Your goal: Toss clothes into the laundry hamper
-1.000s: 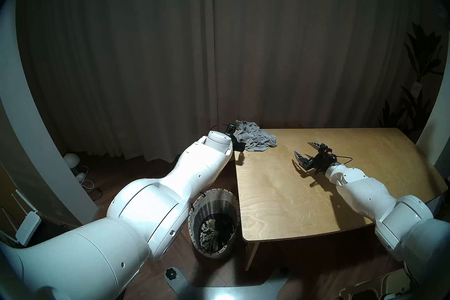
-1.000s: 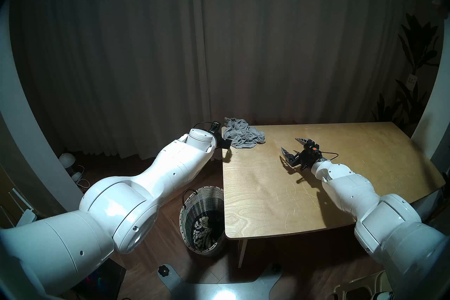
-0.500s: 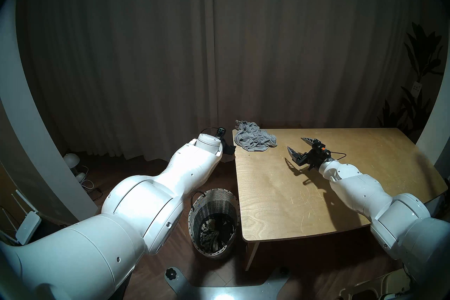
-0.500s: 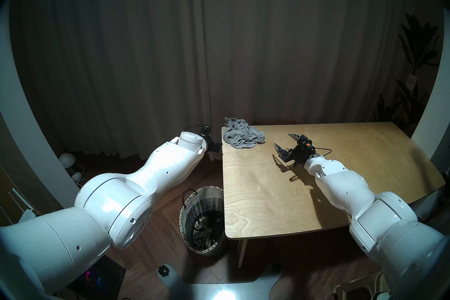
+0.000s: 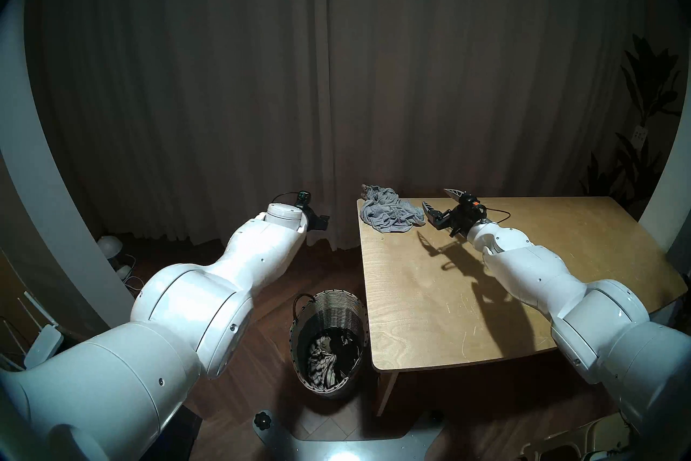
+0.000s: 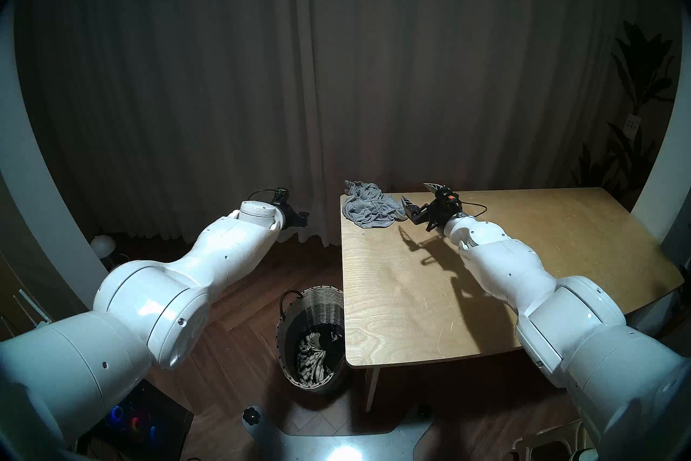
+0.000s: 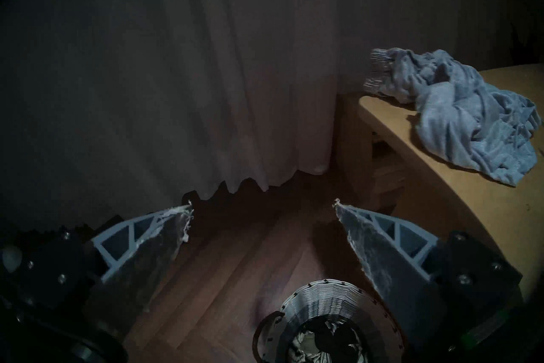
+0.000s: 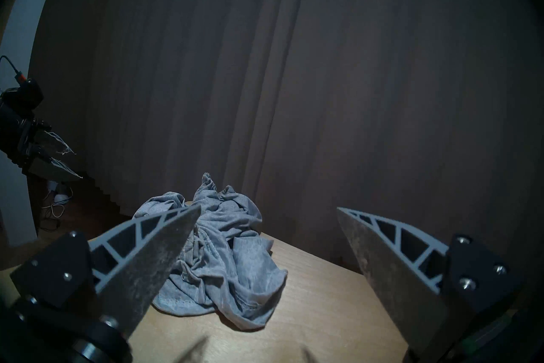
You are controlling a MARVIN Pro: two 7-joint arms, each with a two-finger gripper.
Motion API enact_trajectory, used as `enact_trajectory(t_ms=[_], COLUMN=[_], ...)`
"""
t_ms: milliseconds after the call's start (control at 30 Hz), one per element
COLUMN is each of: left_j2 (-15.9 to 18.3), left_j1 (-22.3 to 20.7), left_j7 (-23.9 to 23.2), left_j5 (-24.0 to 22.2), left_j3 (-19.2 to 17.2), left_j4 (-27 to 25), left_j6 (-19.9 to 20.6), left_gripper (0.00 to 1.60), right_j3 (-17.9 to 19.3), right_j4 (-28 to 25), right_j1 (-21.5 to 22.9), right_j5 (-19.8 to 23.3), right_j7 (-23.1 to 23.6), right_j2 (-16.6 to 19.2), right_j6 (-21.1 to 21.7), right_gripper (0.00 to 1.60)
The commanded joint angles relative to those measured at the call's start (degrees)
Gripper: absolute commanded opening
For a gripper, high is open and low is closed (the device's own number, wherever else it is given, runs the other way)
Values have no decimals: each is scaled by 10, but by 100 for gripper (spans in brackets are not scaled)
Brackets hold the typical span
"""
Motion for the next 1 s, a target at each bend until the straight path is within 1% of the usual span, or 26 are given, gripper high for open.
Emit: enact_trajectory(t_ms=[0, 467, 967], left_j2=[27, 55, 74], left_j1=[1, 17, 24], left_j7=[7, 29, 52], left_j5=[-7, -20, -32], left_j3=[-14, -31, -45], left_j4=[-9, -14, -20], left_j6=[-20, -35, -51], left_gripper=[160, 160, 160], right_j3=[-11, -32, -45], right_j4=[14, 43, 70], right_j1=[30, 55, 60], right_j5=[-12, -37, -58], right_j7=[-21, -46, -71], right_j2=[-38, -59, -69], right_j6=[27, 72, 109], right_gripper=[160, 160, 160])
